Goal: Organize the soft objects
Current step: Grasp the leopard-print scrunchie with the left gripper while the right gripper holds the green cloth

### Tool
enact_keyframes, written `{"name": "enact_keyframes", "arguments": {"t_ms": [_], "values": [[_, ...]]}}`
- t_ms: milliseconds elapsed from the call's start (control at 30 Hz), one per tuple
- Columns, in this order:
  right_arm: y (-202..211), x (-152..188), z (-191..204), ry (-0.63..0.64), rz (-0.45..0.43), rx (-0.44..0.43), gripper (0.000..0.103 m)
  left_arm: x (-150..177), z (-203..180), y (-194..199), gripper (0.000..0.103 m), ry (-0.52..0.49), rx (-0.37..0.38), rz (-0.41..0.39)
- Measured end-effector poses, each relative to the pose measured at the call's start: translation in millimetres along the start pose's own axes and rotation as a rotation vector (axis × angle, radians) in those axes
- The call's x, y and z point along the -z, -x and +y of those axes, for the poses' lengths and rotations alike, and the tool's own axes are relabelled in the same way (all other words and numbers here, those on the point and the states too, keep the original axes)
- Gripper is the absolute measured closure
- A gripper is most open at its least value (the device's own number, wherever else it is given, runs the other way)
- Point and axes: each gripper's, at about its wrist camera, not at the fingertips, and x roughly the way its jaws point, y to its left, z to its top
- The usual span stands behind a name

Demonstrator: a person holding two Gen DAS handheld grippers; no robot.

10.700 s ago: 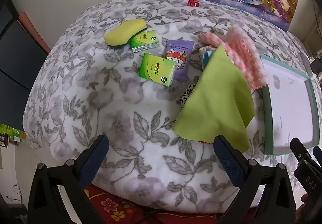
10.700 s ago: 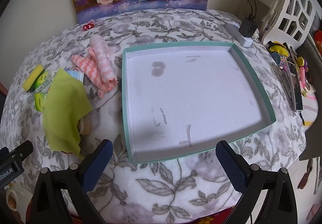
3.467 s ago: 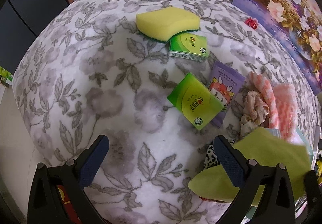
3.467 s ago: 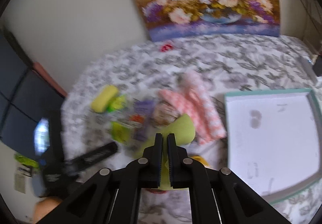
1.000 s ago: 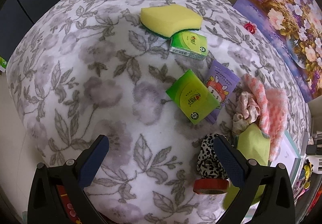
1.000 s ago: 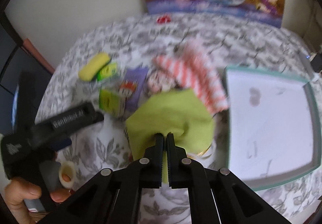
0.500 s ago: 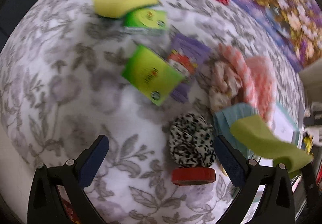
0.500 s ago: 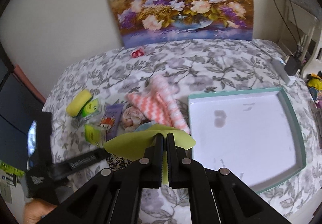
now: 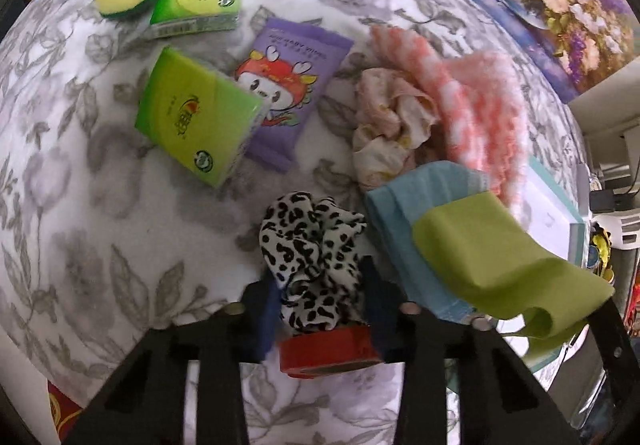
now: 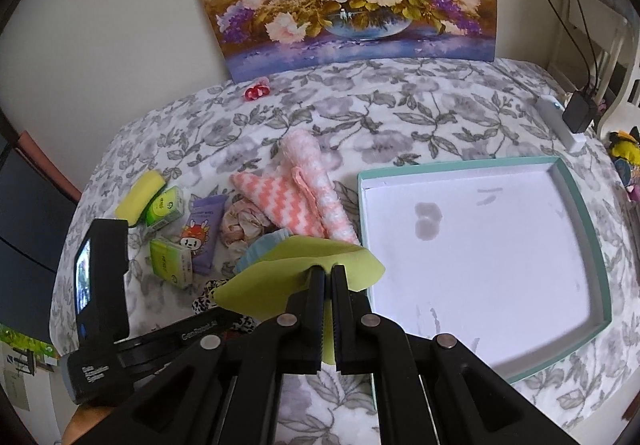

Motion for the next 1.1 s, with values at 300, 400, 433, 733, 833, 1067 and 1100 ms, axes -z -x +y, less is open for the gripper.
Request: {"name": "enact_keyframes", "arguments": {"t_ms": [300, 400, 433, 733, 833, 1067, 1100], "values": [[0.9, -0.7, 0.1, -0.002, -0.006, -0.01, 0.099, -0.1, -1.1, 10.8, 0.081, -0.004, 0.007, -0.034], [0.0, -0.8, -0.1, -0.002, -0.004, -0.011, 0.099, 1.0, 1.5, 25.8, 0.082, -0.004, 0.003, -0.065], [0.0, -0.8, -0.1, -0.002, -0.004, -0.01, 0.1, -0.1, 2.5, 27.2, 0.082, -0.001, 0.003, -0.073], [6.7, -1.9, -0.1, 0.0, -0.028, -0.022, 0.099, -4.4, -3.4, 64.6, 0.081, -0.005, 0.009, -0.215], [13.7, -3.5, -1.8, -0.008, -0.058, -0.029, 0.099, -5.7, -3.2, 77.0, 0.081, -0.01, 0.022, -0.261], [51.0, -12.0, -10.1, -0.044, -0.214, -0.071, 0.099, 3.2, -20.3, 118.6, 0.081, -0.061, 0.007, -0.423], [55.0, -13.8, -11.4, -0.046, -0.23, -0.069, 0.099, 5.1, -24.3, 124.2, 0.081, -0.071, 0.003, -0.445]]}}
